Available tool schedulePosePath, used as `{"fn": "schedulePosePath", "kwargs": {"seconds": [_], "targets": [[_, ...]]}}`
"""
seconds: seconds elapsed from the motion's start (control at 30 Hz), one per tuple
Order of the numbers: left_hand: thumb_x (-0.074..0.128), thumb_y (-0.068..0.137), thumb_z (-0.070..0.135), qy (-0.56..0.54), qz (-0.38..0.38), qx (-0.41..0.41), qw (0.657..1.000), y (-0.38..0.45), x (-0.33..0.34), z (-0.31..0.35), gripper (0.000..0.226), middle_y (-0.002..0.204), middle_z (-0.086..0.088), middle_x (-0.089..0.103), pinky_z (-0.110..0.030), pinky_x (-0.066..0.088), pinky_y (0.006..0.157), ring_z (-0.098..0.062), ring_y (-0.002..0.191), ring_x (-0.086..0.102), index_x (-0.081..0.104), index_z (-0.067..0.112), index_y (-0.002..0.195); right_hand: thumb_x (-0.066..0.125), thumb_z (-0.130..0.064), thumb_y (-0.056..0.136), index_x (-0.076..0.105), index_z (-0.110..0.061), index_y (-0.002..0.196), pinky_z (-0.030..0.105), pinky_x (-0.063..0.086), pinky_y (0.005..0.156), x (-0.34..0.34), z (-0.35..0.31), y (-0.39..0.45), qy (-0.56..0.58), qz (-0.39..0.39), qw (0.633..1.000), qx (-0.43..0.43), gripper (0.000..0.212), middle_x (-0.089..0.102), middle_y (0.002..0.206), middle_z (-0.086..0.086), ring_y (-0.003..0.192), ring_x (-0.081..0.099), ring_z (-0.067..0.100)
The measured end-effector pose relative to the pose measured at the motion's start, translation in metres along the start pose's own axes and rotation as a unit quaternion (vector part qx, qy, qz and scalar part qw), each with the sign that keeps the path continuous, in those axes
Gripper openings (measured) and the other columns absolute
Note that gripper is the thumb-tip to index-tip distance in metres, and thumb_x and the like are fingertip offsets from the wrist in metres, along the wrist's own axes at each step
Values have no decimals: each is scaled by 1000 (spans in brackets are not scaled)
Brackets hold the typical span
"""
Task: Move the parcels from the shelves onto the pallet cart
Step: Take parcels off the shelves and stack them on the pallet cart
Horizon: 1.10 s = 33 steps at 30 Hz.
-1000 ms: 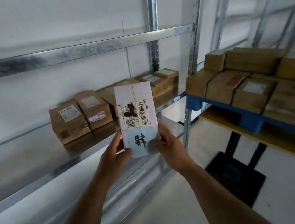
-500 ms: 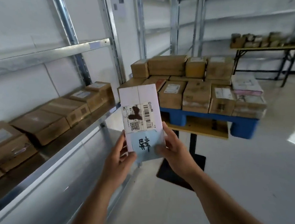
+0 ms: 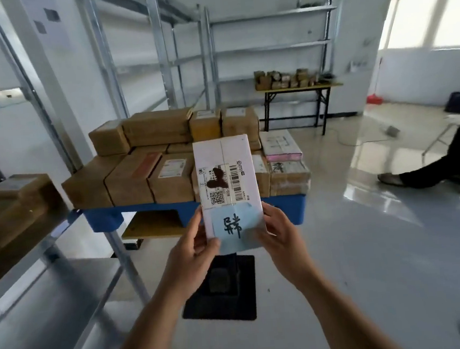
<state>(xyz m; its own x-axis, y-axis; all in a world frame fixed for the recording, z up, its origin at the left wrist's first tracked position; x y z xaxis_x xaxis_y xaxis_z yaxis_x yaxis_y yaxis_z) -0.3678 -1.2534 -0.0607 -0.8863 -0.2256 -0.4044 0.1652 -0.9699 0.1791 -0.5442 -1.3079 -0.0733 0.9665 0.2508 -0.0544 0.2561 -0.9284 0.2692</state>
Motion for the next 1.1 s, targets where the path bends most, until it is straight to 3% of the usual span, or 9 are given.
{"fn": "schedulePosePath", "kwargs": {"seconds": [0.07,0.23,0.37,0.5,0.67,0.73,0.87,1.0,1.1], "targets": [[57,89,33,-14,-10,4,1000,32,17,3,52,105,27,52,-2,44,58,22,86,54,25,51,127,55,-6,93,50,-21,131,17,52,73,-20,4,20,-10,29,999,-11,41,66,113,-6,101,64,5],[53,89,42,-5,-49,35,998,119,56,18,49,102,29,47,-4,45,57,18,84,52,26,44,129,54,-9,93,52,-31,116,25,56,73,-66,16,84,5,81,997,-12,32,66,109,-9,98,65,6],[50,91,41,-29,-90,68,993,193,82,36,51,111,20,50,-12,51,66,6,95,56,30,31,136,54,-6,92,52,-21,109,18,54,63,-103,20,145,17,132,991,-20,23,69,100,-6,89,68,5],[47,95,34,-26,-116,105,987,264,106,52,43,104,22,49,-5,46,59,24,80,53,29,33,134,55,-10,89,54,-14,114,18,54,61,-135,18,204,21,151,987,-46,25,73,95,-5,85,70,11],[42,96,40,38,-135,157,978,326,130,63,51,117,10,56,-3,43,53,17,71,54,29,22,142,53,-12,91,56,-24,106,11,50,57,-163,28,255,2,173,983,-56,20,71,84,-9,76,68,-2],[41,96,39,44,-136,156,977,343,138,63,50,122,2,55,-1,41,50,13,78,54,30,21,142,50,-9,93,54,-24,105,8,48,54,-169,35,270,1,172,984,-45,19,71,81,-11,72,66,-5],[39,97,41,81,-127,143,978,373,153,58,55,118,0,56,-5,38,41,6,71,56,25,18,145,47,-6,96,52,-12,112,7,46,52,-182,46,302,-5,169,985,-30,18,65,89,-8,68,65,-7],[37,95,49,109,-116,96,983,403,163,45,59,133,-3,51,-7,44,56,-5,98,53,26,19,144,48,-9,96,55,-13,110,6,44,50,-192,64,334,-17,154,988,-11,16,67,84,-12,65,64,-8],[38,93,54,119,-92,50,987,425,169,36,56,116,0,59,-14,45,62,-8,92,58,35,19,136,49,-14,96,56,-12,112,8,45,52,-197,80,357,-23,135,990,15,17,67,87,-9,67,64,-7]]}}
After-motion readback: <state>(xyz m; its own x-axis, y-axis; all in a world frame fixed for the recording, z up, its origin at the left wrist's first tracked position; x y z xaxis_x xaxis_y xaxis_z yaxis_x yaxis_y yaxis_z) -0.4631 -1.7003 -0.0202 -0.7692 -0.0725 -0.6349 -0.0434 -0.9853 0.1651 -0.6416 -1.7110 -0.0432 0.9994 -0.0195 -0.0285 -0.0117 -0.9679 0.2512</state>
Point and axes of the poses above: each hand's wrist, its own y-axis towards the middle knuckle, its own x-axis out of the palm, z = x × y, the point moved 4 cm from there along y, towards the middle knuckle
